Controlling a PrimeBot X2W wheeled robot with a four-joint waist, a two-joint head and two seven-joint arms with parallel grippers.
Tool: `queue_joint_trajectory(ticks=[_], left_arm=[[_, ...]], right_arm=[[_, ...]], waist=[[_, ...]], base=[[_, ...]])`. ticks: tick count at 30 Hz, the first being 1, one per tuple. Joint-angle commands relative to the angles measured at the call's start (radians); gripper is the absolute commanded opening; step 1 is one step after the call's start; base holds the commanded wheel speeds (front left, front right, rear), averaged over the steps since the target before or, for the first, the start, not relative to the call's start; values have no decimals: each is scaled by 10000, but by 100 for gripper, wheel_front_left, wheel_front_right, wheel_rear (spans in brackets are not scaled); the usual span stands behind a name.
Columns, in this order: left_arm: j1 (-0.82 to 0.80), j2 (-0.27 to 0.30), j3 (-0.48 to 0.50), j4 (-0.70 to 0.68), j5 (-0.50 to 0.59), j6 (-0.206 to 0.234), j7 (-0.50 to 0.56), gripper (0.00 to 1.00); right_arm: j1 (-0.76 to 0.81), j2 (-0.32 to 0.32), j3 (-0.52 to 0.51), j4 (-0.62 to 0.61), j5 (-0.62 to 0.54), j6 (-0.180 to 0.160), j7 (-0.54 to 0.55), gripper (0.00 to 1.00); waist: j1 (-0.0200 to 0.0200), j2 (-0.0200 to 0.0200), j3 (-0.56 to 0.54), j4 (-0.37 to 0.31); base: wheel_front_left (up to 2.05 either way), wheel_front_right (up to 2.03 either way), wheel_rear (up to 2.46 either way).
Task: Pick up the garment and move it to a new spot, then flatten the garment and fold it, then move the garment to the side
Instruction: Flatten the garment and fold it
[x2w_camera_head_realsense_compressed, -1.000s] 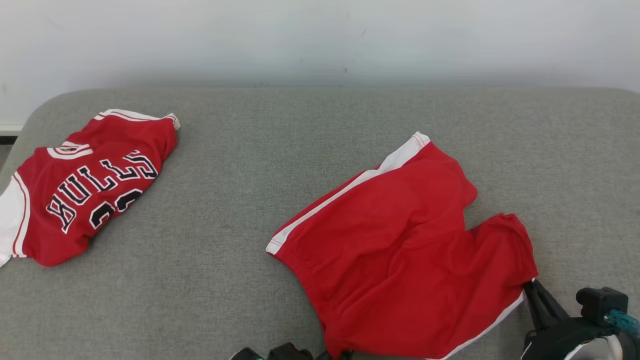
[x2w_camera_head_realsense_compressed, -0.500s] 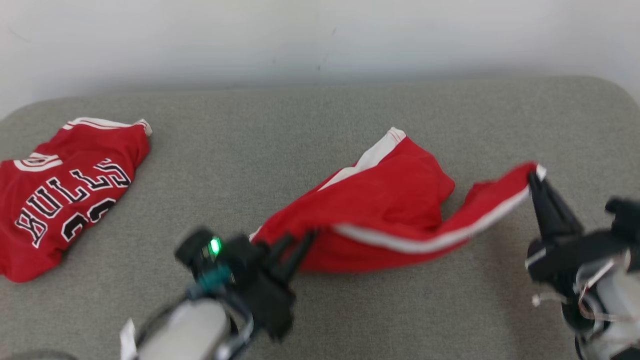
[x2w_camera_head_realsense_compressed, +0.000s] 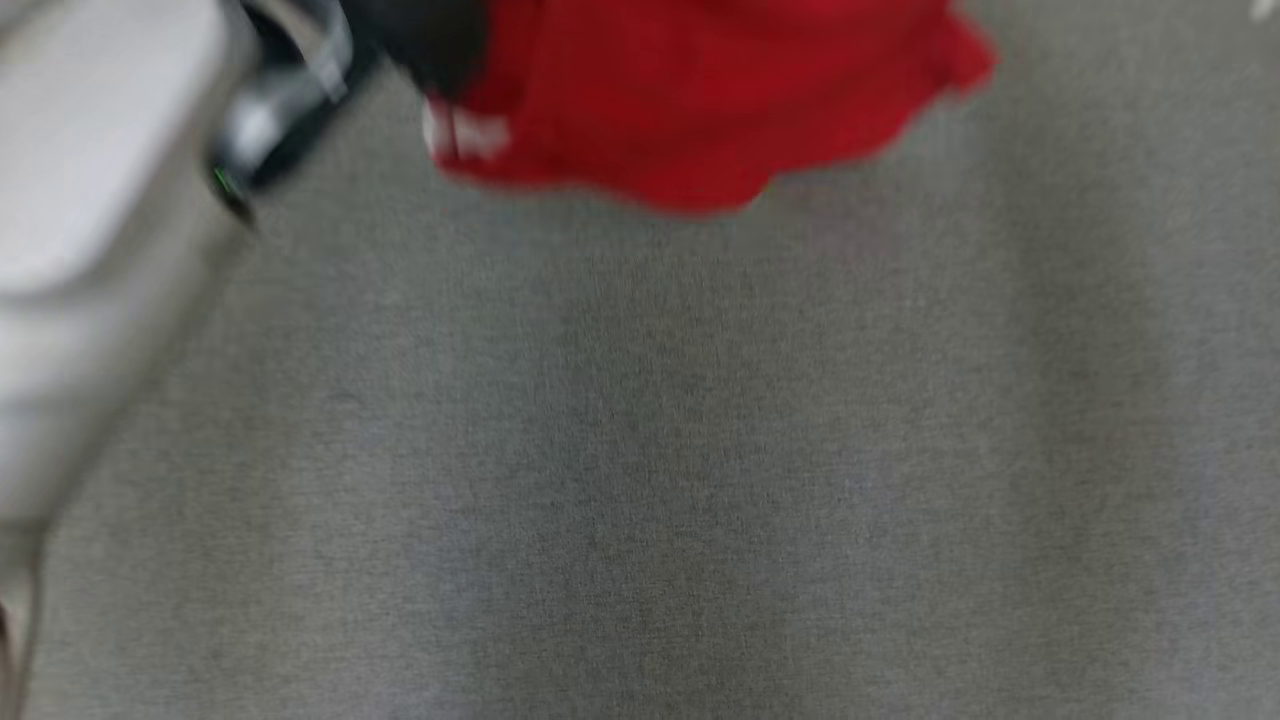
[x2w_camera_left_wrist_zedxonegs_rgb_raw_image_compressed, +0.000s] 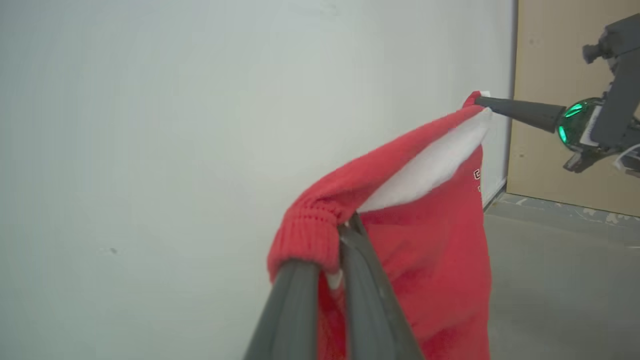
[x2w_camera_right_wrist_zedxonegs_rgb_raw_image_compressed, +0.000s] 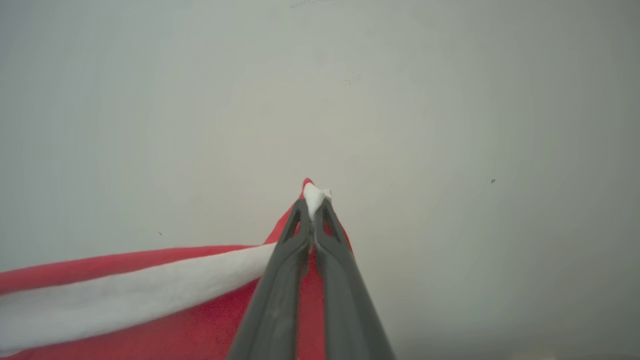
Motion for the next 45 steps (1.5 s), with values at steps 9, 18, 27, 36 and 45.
queue_joint_trajectory(ticks=[9,18,27,36,45], left_arm=[[-3741,-85,465,2266,-1227,25,316,0],[-5513,-186,-96,3603,-1734,25,116,0],[-5555,-241,-809,4145,-2477,24,-344,0],[-4752,-465,-1560,3881,-3034,24,-1085,0],[-1821,-199,-1594,2633,-3162,79,-1800,0]], right_arm=[[-4438,1030,8,2676,-1136,4,-386,0],[-6463,1759,671,4195,-1988,4,-1068,0],[-6964,1681,1020,4966,-1907,4,-1333,0],[-5994,1524,1381,4659,-1232,4,-1735,0],[-2252,743,2350,2194,585,4,-2237,0]], waist=[[-4,-2,2166,-836],[-4,-2,2433,-1346],[-4,-2,2831,-1397],[-4,-2,2845,-1247],[-4,-2,1934,-1302]], base=[[0,0,0],[0,0,0],[0,0,0],[0,0,0],[0,0,0]])
